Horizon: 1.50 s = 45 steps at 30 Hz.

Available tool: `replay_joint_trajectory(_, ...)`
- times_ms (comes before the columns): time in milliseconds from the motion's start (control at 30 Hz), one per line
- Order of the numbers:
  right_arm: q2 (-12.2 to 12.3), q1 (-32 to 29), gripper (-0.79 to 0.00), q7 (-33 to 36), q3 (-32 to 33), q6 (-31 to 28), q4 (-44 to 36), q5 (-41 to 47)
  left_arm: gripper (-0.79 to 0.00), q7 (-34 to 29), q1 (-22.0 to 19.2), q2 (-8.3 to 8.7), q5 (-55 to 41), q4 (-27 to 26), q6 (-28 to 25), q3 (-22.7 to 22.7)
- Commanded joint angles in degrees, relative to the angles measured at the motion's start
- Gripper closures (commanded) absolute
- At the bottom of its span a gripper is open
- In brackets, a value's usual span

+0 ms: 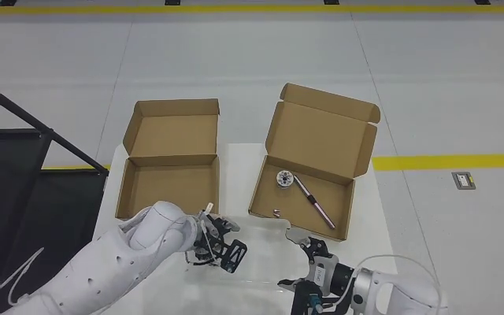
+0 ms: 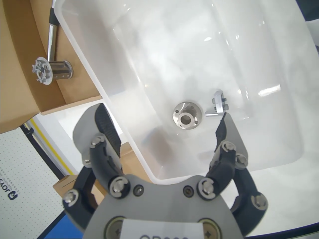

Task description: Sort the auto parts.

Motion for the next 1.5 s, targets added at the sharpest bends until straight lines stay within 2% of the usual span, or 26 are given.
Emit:
replay_joint_trajectory(0,0.0,0.0,-0.785,0.0,0.0,0.0,0.0,0.0,-0.785,0.0,0.0,0.00,0.5,0.0,0.0,0.0)
replay_joint_trajectory(167,0.0,0.0,-0.785,0.0,0.0,0.0,0.0,0.0,-0.785,0.5,0.9,0.00,0.0,-0.4,2.1,-0.5)
replay_joint_trajectory(267,0.0,0.0,-0.785,0.0,0.0,0.0,0.0,0.0,-0.785,-2.0,1.5,-0.05,-1.2,-0.7,0.0,-1.2)
replay_joint_trajectory(433,0.0,0.0,-0.785,0.0,0.0,0.0,0.0,0.0,-0.785,-4.6,1.0,0.09,-5.0,0.4,0.0,1.4)
replay_joint_trajectory(533,0.0,0.0,-0.785,0.0,0.0,0.0,0.0,0.0,-0.699,-6.2,-0.5,0.01,-7.5,2.0,0.0,4.2)
replay_joint_trajectory(667,0.0,0.0,-0.785,0.0,0.0,0.0,0.0,0.0,-0.674,-10.7,-2.8,-0.78,-12.5,5.3,0.0,6.4)
replay_joint_trajectory(700,0.0,0.0,-0.785,0.0,0.0,0.0,0.0,0.0,-0.640,-11.3,-3.2,-1.06,-13.8,5.9,0.0,7.0)
replay_joint_trajectory(733,0.0,0.0,-0.785,0.0,0.0,0.0,0.0,0.0,-0.554,-12.0,-3.7,-1.33,-14.8,6.7,0.0,7.4)
replay_joint_trajectory(767,0.0,0.0,-0.785,0.0,0.0,0.0,0.0,0.0,-0.508,-12.7,-4.2,-1.62,-16.0,7.5,0.0,7.6)
replay_joint_trajectory(1100,0.0,0.0,-0.785,0.0,0.0,0.0,0.0,0.0,-0.560,-17.9,-7.0,-4.51,-23.3,13.1,0.0,11.7)
replay_joint_trajectory(1267,0.0,0.0,-0.785,0.0,0.0,0.0,0.0,0.0,-0.536,-20.5,-8.1,-5.78,-25.5,15.5,0.0,13.0)
replay_joint_trajectory(1367,0.0,0.0,-0.785,0.0,0.0,0.0,0.0,0.0,-0.474,-22.2,-8.4,-6.48,-26.4,16.7,0.0,13.2)
replay_joint_trajectory(1433,0.0,0.0,-0.785,0.0,0.0,0.0,0.0,0.0,-0.366,-23.4,-8.5,-6.94,-26.7,17.2,0.0,13.1)
replay_joint_trajectory(1467,0.0,0.0,-0.785,0.0,0.0,0.0,0.0,0.0,-0.345,-23.9,-8.5,-7.18,-26.8,17.4,0.0,13.0)
